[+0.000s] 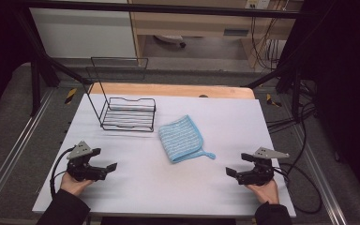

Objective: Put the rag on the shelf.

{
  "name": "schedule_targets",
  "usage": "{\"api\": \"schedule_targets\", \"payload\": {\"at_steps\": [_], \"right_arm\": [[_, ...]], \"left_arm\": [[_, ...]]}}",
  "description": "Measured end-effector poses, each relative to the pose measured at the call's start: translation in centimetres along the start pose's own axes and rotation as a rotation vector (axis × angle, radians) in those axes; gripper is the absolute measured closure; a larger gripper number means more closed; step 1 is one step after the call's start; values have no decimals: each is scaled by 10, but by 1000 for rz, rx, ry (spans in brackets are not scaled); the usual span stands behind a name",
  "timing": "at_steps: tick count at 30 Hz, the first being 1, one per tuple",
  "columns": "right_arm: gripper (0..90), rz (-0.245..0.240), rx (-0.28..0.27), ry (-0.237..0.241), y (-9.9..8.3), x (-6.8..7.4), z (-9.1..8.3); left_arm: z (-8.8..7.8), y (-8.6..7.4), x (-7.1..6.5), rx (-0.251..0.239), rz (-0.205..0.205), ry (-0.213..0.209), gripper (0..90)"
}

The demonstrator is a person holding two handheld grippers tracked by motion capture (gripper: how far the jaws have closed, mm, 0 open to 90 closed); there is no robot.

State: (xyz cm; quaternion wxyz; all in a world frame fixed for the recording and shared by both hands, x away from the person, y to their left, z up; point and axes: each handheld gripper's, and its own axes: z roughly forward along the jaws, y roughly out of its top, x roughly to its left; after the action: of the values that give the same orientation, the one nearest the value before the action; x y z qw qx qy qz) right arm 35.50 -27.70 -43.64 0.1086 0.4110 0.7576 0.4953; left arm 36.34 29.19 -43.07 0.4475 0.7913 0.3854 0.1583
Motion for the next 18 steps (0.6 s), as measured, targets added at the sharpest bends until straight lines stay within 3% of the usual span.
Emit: {"api": "schedule_targets", "payload": {"at_steps": [11,18], "right_arm": [[5,-6,16,-11,0,3,3],[5,-21,38,1,3,12,14]], "left_arm": [[-2,-1,0,-1,5,0,50],[-1,-2,0,4,11,3,51]]}}
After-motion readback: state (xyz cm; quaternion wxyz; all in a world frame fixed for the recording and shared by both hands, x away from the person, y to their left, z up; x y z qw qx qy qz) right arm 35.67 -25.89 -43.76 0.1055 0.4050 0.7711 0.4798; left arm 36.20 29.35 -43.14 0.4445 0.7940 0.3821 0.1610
